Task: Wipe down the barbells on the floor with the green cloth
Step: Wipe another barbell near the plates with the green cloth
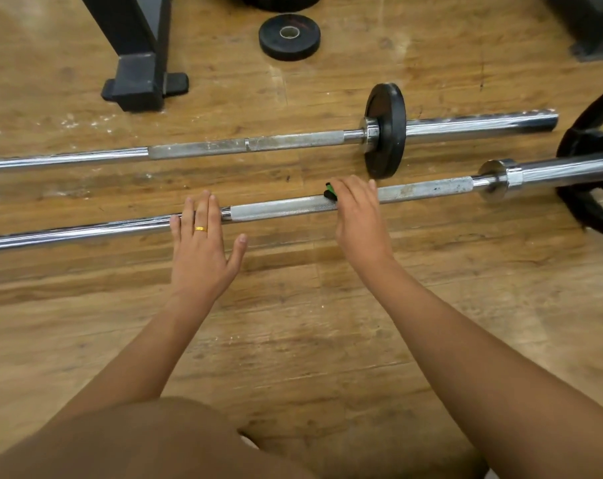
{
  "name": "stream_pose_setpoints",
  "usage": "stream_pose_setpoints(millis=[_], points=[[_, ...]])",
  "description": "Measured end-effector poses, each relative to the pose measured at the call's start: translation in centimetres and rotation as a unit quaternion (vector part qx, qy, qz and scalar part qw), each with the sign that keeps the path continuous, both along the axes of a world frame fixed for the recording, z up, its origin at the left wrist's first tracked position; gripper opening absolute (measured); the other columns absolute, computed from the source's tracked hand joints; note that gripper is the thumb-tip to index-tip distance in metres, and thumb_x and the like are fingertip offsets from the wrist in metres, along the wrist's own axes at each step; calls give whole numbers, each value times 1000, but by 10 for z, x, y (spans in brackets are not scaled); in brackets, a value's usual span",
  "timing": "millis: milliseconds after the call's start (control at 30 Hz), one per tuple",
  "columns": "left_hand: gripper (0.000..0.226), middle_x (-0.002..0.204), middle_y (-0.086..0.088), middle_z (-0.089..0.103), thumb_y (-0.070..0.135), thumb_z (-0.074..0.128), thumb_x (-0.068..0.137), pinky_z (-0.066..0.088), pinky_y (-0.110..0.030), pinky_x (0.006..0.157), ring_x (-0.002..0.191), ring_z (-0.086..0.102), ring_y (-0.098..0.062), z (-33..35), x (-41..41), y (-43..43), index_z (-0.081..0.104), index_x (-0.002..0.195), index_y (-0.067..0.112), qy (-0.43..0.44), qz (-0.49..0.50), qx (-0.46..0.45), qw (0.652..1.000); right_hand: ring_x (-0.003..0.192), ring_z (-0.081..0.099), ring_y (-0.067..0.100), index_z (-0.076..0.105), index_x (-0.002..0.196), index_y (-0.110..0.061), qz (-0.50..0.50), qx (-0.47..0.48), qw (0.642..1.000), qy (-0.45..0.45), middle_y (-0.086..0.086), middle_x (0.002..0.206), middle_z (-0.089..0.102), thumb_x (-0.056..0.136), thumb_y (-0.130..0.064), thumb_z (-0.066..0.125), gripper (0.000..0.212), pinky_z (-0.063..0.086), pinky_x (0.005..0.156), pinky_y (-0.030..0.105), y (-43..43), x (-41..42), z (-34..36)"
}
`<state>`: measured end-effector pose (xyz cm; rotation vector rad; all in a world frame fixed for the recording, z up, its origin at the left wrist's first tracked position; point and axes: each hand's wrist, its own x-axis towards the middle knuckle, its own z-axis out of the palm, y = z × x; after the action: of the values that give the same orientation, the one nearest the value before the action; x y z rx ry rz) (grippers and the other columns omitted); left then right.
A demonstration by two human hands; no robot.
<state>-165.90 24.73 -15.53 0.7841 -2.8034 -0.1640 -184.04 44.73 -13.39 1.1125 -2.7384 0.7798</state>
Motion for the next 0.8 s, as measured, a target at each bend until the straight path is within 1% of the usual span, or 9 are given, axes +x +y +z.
stream_pose_setpoints(millis=[133, 200, 300, 367, 433, 533, 633, 733, 800], points=[[78, 167, -12, 20, 55, 35, 101, 8, -54, 124, 155, 10, -34, -5, -4, -3, 21, 158, 4, 15, 1, -7, 1000, 142, 37, 31, 52, 140, 0, -68, -43, 996, -36, 14, 141, 52, 86, 15, 50, 55, 11, 125, 48, -14, 12, 1], [80, 167, -13, 18, 56, 35, 101, 7, -55, 123, 155, 7, -35, -9, -8, -4, 19, 159, 3, 21, 9, -12, 1000, 144, 34, 31, 52, 140, 0, -39, -38, 998, -35, 14, 143, 51, 88, 15, 48, 54, 10, 125, 47, -21, 18, -1], [81, 167, -13, 16, 57, 36, 101, 7, -55, 122, 155, 6, -36, -15, -12, -5, 17, 159, 3, 29, 15, -23, 999, 135, 45, 31, 55, 137, 0, 15, -20, 999, -27, 15, 137, 56, 88, 12, 50, 51, 9, 125, 47, -22, 0, 2], [81, 167, -13, 17, 57, 36, 101, 8, -56, 122, 155, 7, -37, -19, -13, -9, 17, 159, 4, 36, 11, -31, 999, 127, 51, 30, 57, 134, -2, -31, -30, 999, -33, 13, 130, 59, 87, 10, 52, 48, 10, 125, 46, -21, -15, 3], [81, 167, -13, 18, 57, 37, 101, 9, -56, 122, 155, 9, -36, -23, -14, -12, 17, 159, 4, 48, 9, -39, 998, 128, 49, 32, 58, 132, -1, -73, -46, 996, -39, 14, 129, 58, 85, 12, 51, 50, 13, 124, 48, -24, -10, 3], [81, 167, -13, 18, 56, 39, 102, 8, -55, 122, 155, 10, -35, -27, -17, -12, 15, 159, 4, 65, 12, -44, 997, 137, 42, 35, 56, 135, 2, -32, -49, 998, -12, 16, 136, 55, 88, 11, 50, 48, 18, 123, 49, -28, 11, -5], [83, 167, -12, 18, 59, 38, 102, 3, -53, 123, 155, 11, -35, -28, -20, -11, 14, 160, 5, 67, 22, -47, 996, 135, 45, 33, 56, 136, 0, 7, -33, 999, -6, 15, 135, 56, 89, 10, 51, 49, 15, 124, 48, -24, -2, -2], [84, 167, -11, 18, 60, 38, 101, 4, -53, 123, 155, 11, -34, -29, -19, -12, 13, 160, 6, 63, 21, -49, 997, 130, 48, 29, 56, 135, -3, -45, -38, 998, -27, 13, 133, 57, 88, 10, 50, 50, 10, 125, 44, -25, -13, 1], [84, 167, -11, 18, 61, 39, 101, 4, -53, 123, 155, 11, -34, -30, -19, -12, 14, 160, 6, 67, 20, -48, 996, 129, 48, 30, 58, 132, -2, -72, -53, 995, -34, 13, 131, 58, 88, 11, 49, 47, 13, 124, 47, -32, -5, 1]])
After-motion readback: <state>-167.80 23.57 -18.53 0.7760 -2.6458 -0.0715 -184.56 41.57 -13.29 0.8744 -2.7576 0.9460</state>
